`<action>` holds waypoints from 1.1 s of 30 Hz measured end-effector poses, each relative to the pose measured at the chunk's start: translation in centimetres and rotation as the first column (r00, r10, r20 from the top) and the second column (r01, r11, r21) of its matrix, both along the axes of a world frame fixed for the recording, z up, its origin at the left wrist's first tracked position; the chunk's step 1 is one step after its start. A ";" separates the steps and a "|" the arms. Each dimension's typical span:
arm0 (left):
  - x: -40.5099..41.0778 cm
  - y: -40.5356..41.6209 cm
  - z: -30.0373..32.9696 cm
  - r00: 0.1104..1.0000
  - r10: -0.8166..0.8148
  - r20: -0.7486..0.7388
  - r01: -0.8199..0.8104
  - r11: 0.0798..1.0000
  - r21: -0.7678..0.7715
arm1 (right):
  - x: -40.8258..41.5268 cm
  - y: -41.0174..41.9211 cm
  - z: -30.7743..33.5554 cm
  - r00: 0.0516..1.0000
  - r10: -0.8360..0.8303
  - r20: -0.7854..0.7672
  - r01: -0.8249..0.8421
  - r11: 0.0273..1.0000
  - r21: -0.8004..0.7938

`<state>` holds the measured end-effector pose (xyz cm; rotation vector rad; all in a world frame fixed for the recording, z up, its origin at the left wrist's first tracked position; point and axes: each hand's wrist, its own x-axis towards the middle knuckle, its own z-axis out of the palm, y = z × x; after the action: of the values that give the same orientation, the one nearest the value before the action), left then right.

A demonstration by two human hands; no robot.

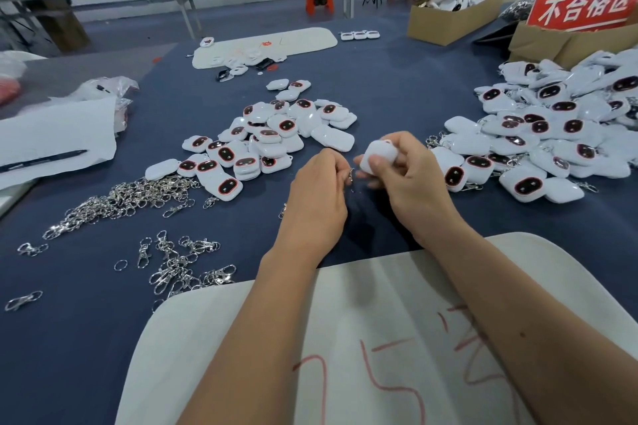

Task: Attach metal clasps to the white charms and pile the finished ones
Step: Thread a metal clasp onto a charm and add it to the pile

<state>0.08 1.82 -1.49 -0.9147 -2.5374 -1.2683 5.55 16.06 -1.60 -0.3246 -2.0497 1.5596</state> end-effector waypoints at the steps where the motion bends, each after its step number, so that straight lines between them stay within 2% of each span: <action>1: 0.0 0.0 0.0 1.000 -0.023 0.000 0.023 1.000 -0.006 | 0.0 0.1 0.0 1.000 0.004 -0.020 -0.005 0.997 -0.071; 5: 0.1 0.1 0.0 0.997 -0.071 -0.004 0.071 0.997 -0.034 | 0.1 0.5 0.0 0.998 -0.056 -0.023 0.050 0.976 -0.213; 9: 0.3 0.0 0.2 0.996 -0.086 -0.013 0.085 0.994 -0.063 | -0.1 0.4 0.1 0.992 -0.114 -0.044 0.112 0.992 -0.054; 12: 0.6 0.2 0.3 0.994 -0.109 -0.017 0.108 0.990 -0.086 | 0.0 0.2 0.1 0.992 -0.126 0.007 0.126 0.989 -0.073; 17: 0.7 0.4 0.3 0.992 -0.127 -0.014 0.125 0.987 -0.102 | 0.2 0.1 0.6 0.991 -0.133 0.027 0.132 0.991 0.026; 21: 0.8 0.4 0.4 0.992 -0.128 -0.006 0.127 0.986 -0.107 | 0.3 0.1 0.7 0.993 -0.112 0.034 0.112 0.994 0.001; 33: 1.0 0.6 0.6 0.997 -0.073 0.033 0.077 0.984 -0.163 | 0.5 0.0 0.6 0.990 -0.135 0.038 0.131 0.986 0.099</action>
<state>1.09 2.41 -0.93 -1.0416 -2.6852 -1.1102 6.05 16.07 -0.96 -0.4533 -2.0840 1.3803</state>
